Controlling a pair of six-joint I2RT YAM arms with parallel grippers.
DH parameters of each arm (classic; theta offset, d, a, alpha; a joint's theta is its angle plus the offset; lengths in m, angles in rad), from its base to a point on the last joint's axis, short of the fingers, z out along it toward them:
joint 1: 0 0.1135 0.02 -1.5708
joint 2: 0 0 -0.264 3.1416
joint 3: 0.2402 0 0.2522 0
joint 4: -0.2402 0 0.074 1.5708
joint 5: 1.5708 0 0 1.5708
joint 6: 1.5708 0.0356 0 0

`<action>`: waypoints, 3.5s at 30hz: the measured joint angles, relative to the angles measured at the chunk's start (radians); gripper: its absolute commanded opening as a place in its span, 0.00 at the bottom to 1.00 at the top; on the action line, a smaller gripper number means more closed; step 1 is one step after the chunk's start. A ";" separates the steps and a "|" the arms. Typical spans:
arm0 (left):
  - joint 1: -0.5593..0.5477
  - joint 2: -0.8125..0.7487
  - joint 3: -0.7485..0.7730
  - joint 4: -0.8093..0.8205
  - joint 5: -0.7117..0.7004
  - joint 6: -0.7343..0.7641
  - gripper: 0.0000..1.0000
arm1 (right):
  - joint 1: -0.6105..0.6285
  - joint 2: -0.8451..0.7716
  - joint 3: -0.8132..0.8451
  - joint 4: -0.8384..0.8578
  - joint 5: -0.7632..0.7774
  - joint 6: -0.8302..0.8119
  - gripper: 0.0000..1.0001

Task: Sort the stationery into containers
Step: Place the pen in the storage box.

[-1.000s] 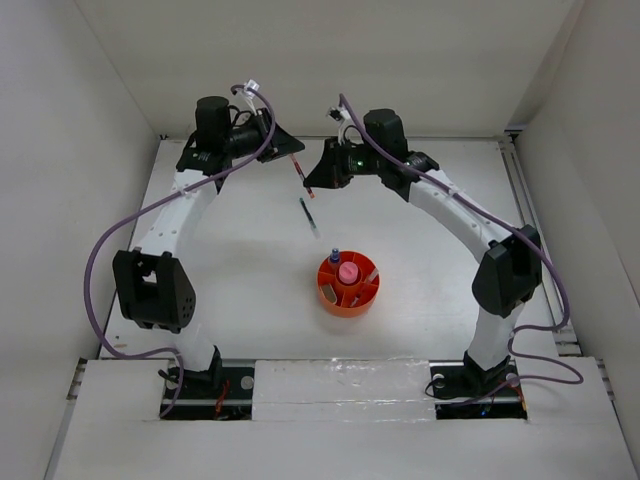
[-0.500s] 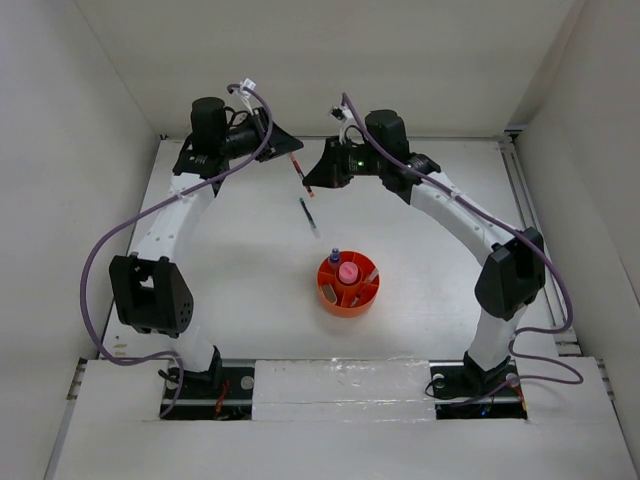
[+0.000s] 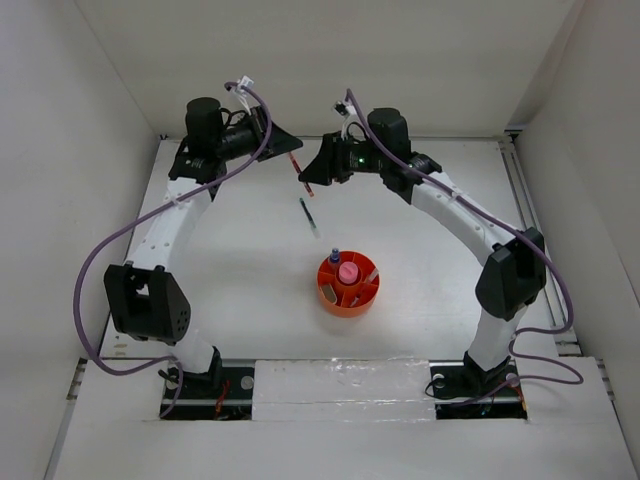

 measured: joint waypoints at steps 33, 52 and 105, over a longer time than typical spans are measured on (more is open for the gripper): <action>-0.572 -0.100 -0.025 -0.328 -0.435 0.459 0.00 | -0.296 -0.640 -0.308 -0.090 0.161 -0.231 0.94; -0.864 -0.053 -0.022 -0.424 -0.676 0.572 0.00 | -0.309 -0.701 -0.313 -0.140 0.170 -0.261 0.94; -0.907 0.125 -0.090 -0.397 -0.742 0.629 0.48 | -0.309 -0.805 -0.326 -0.093 0.279 -0.216 0.96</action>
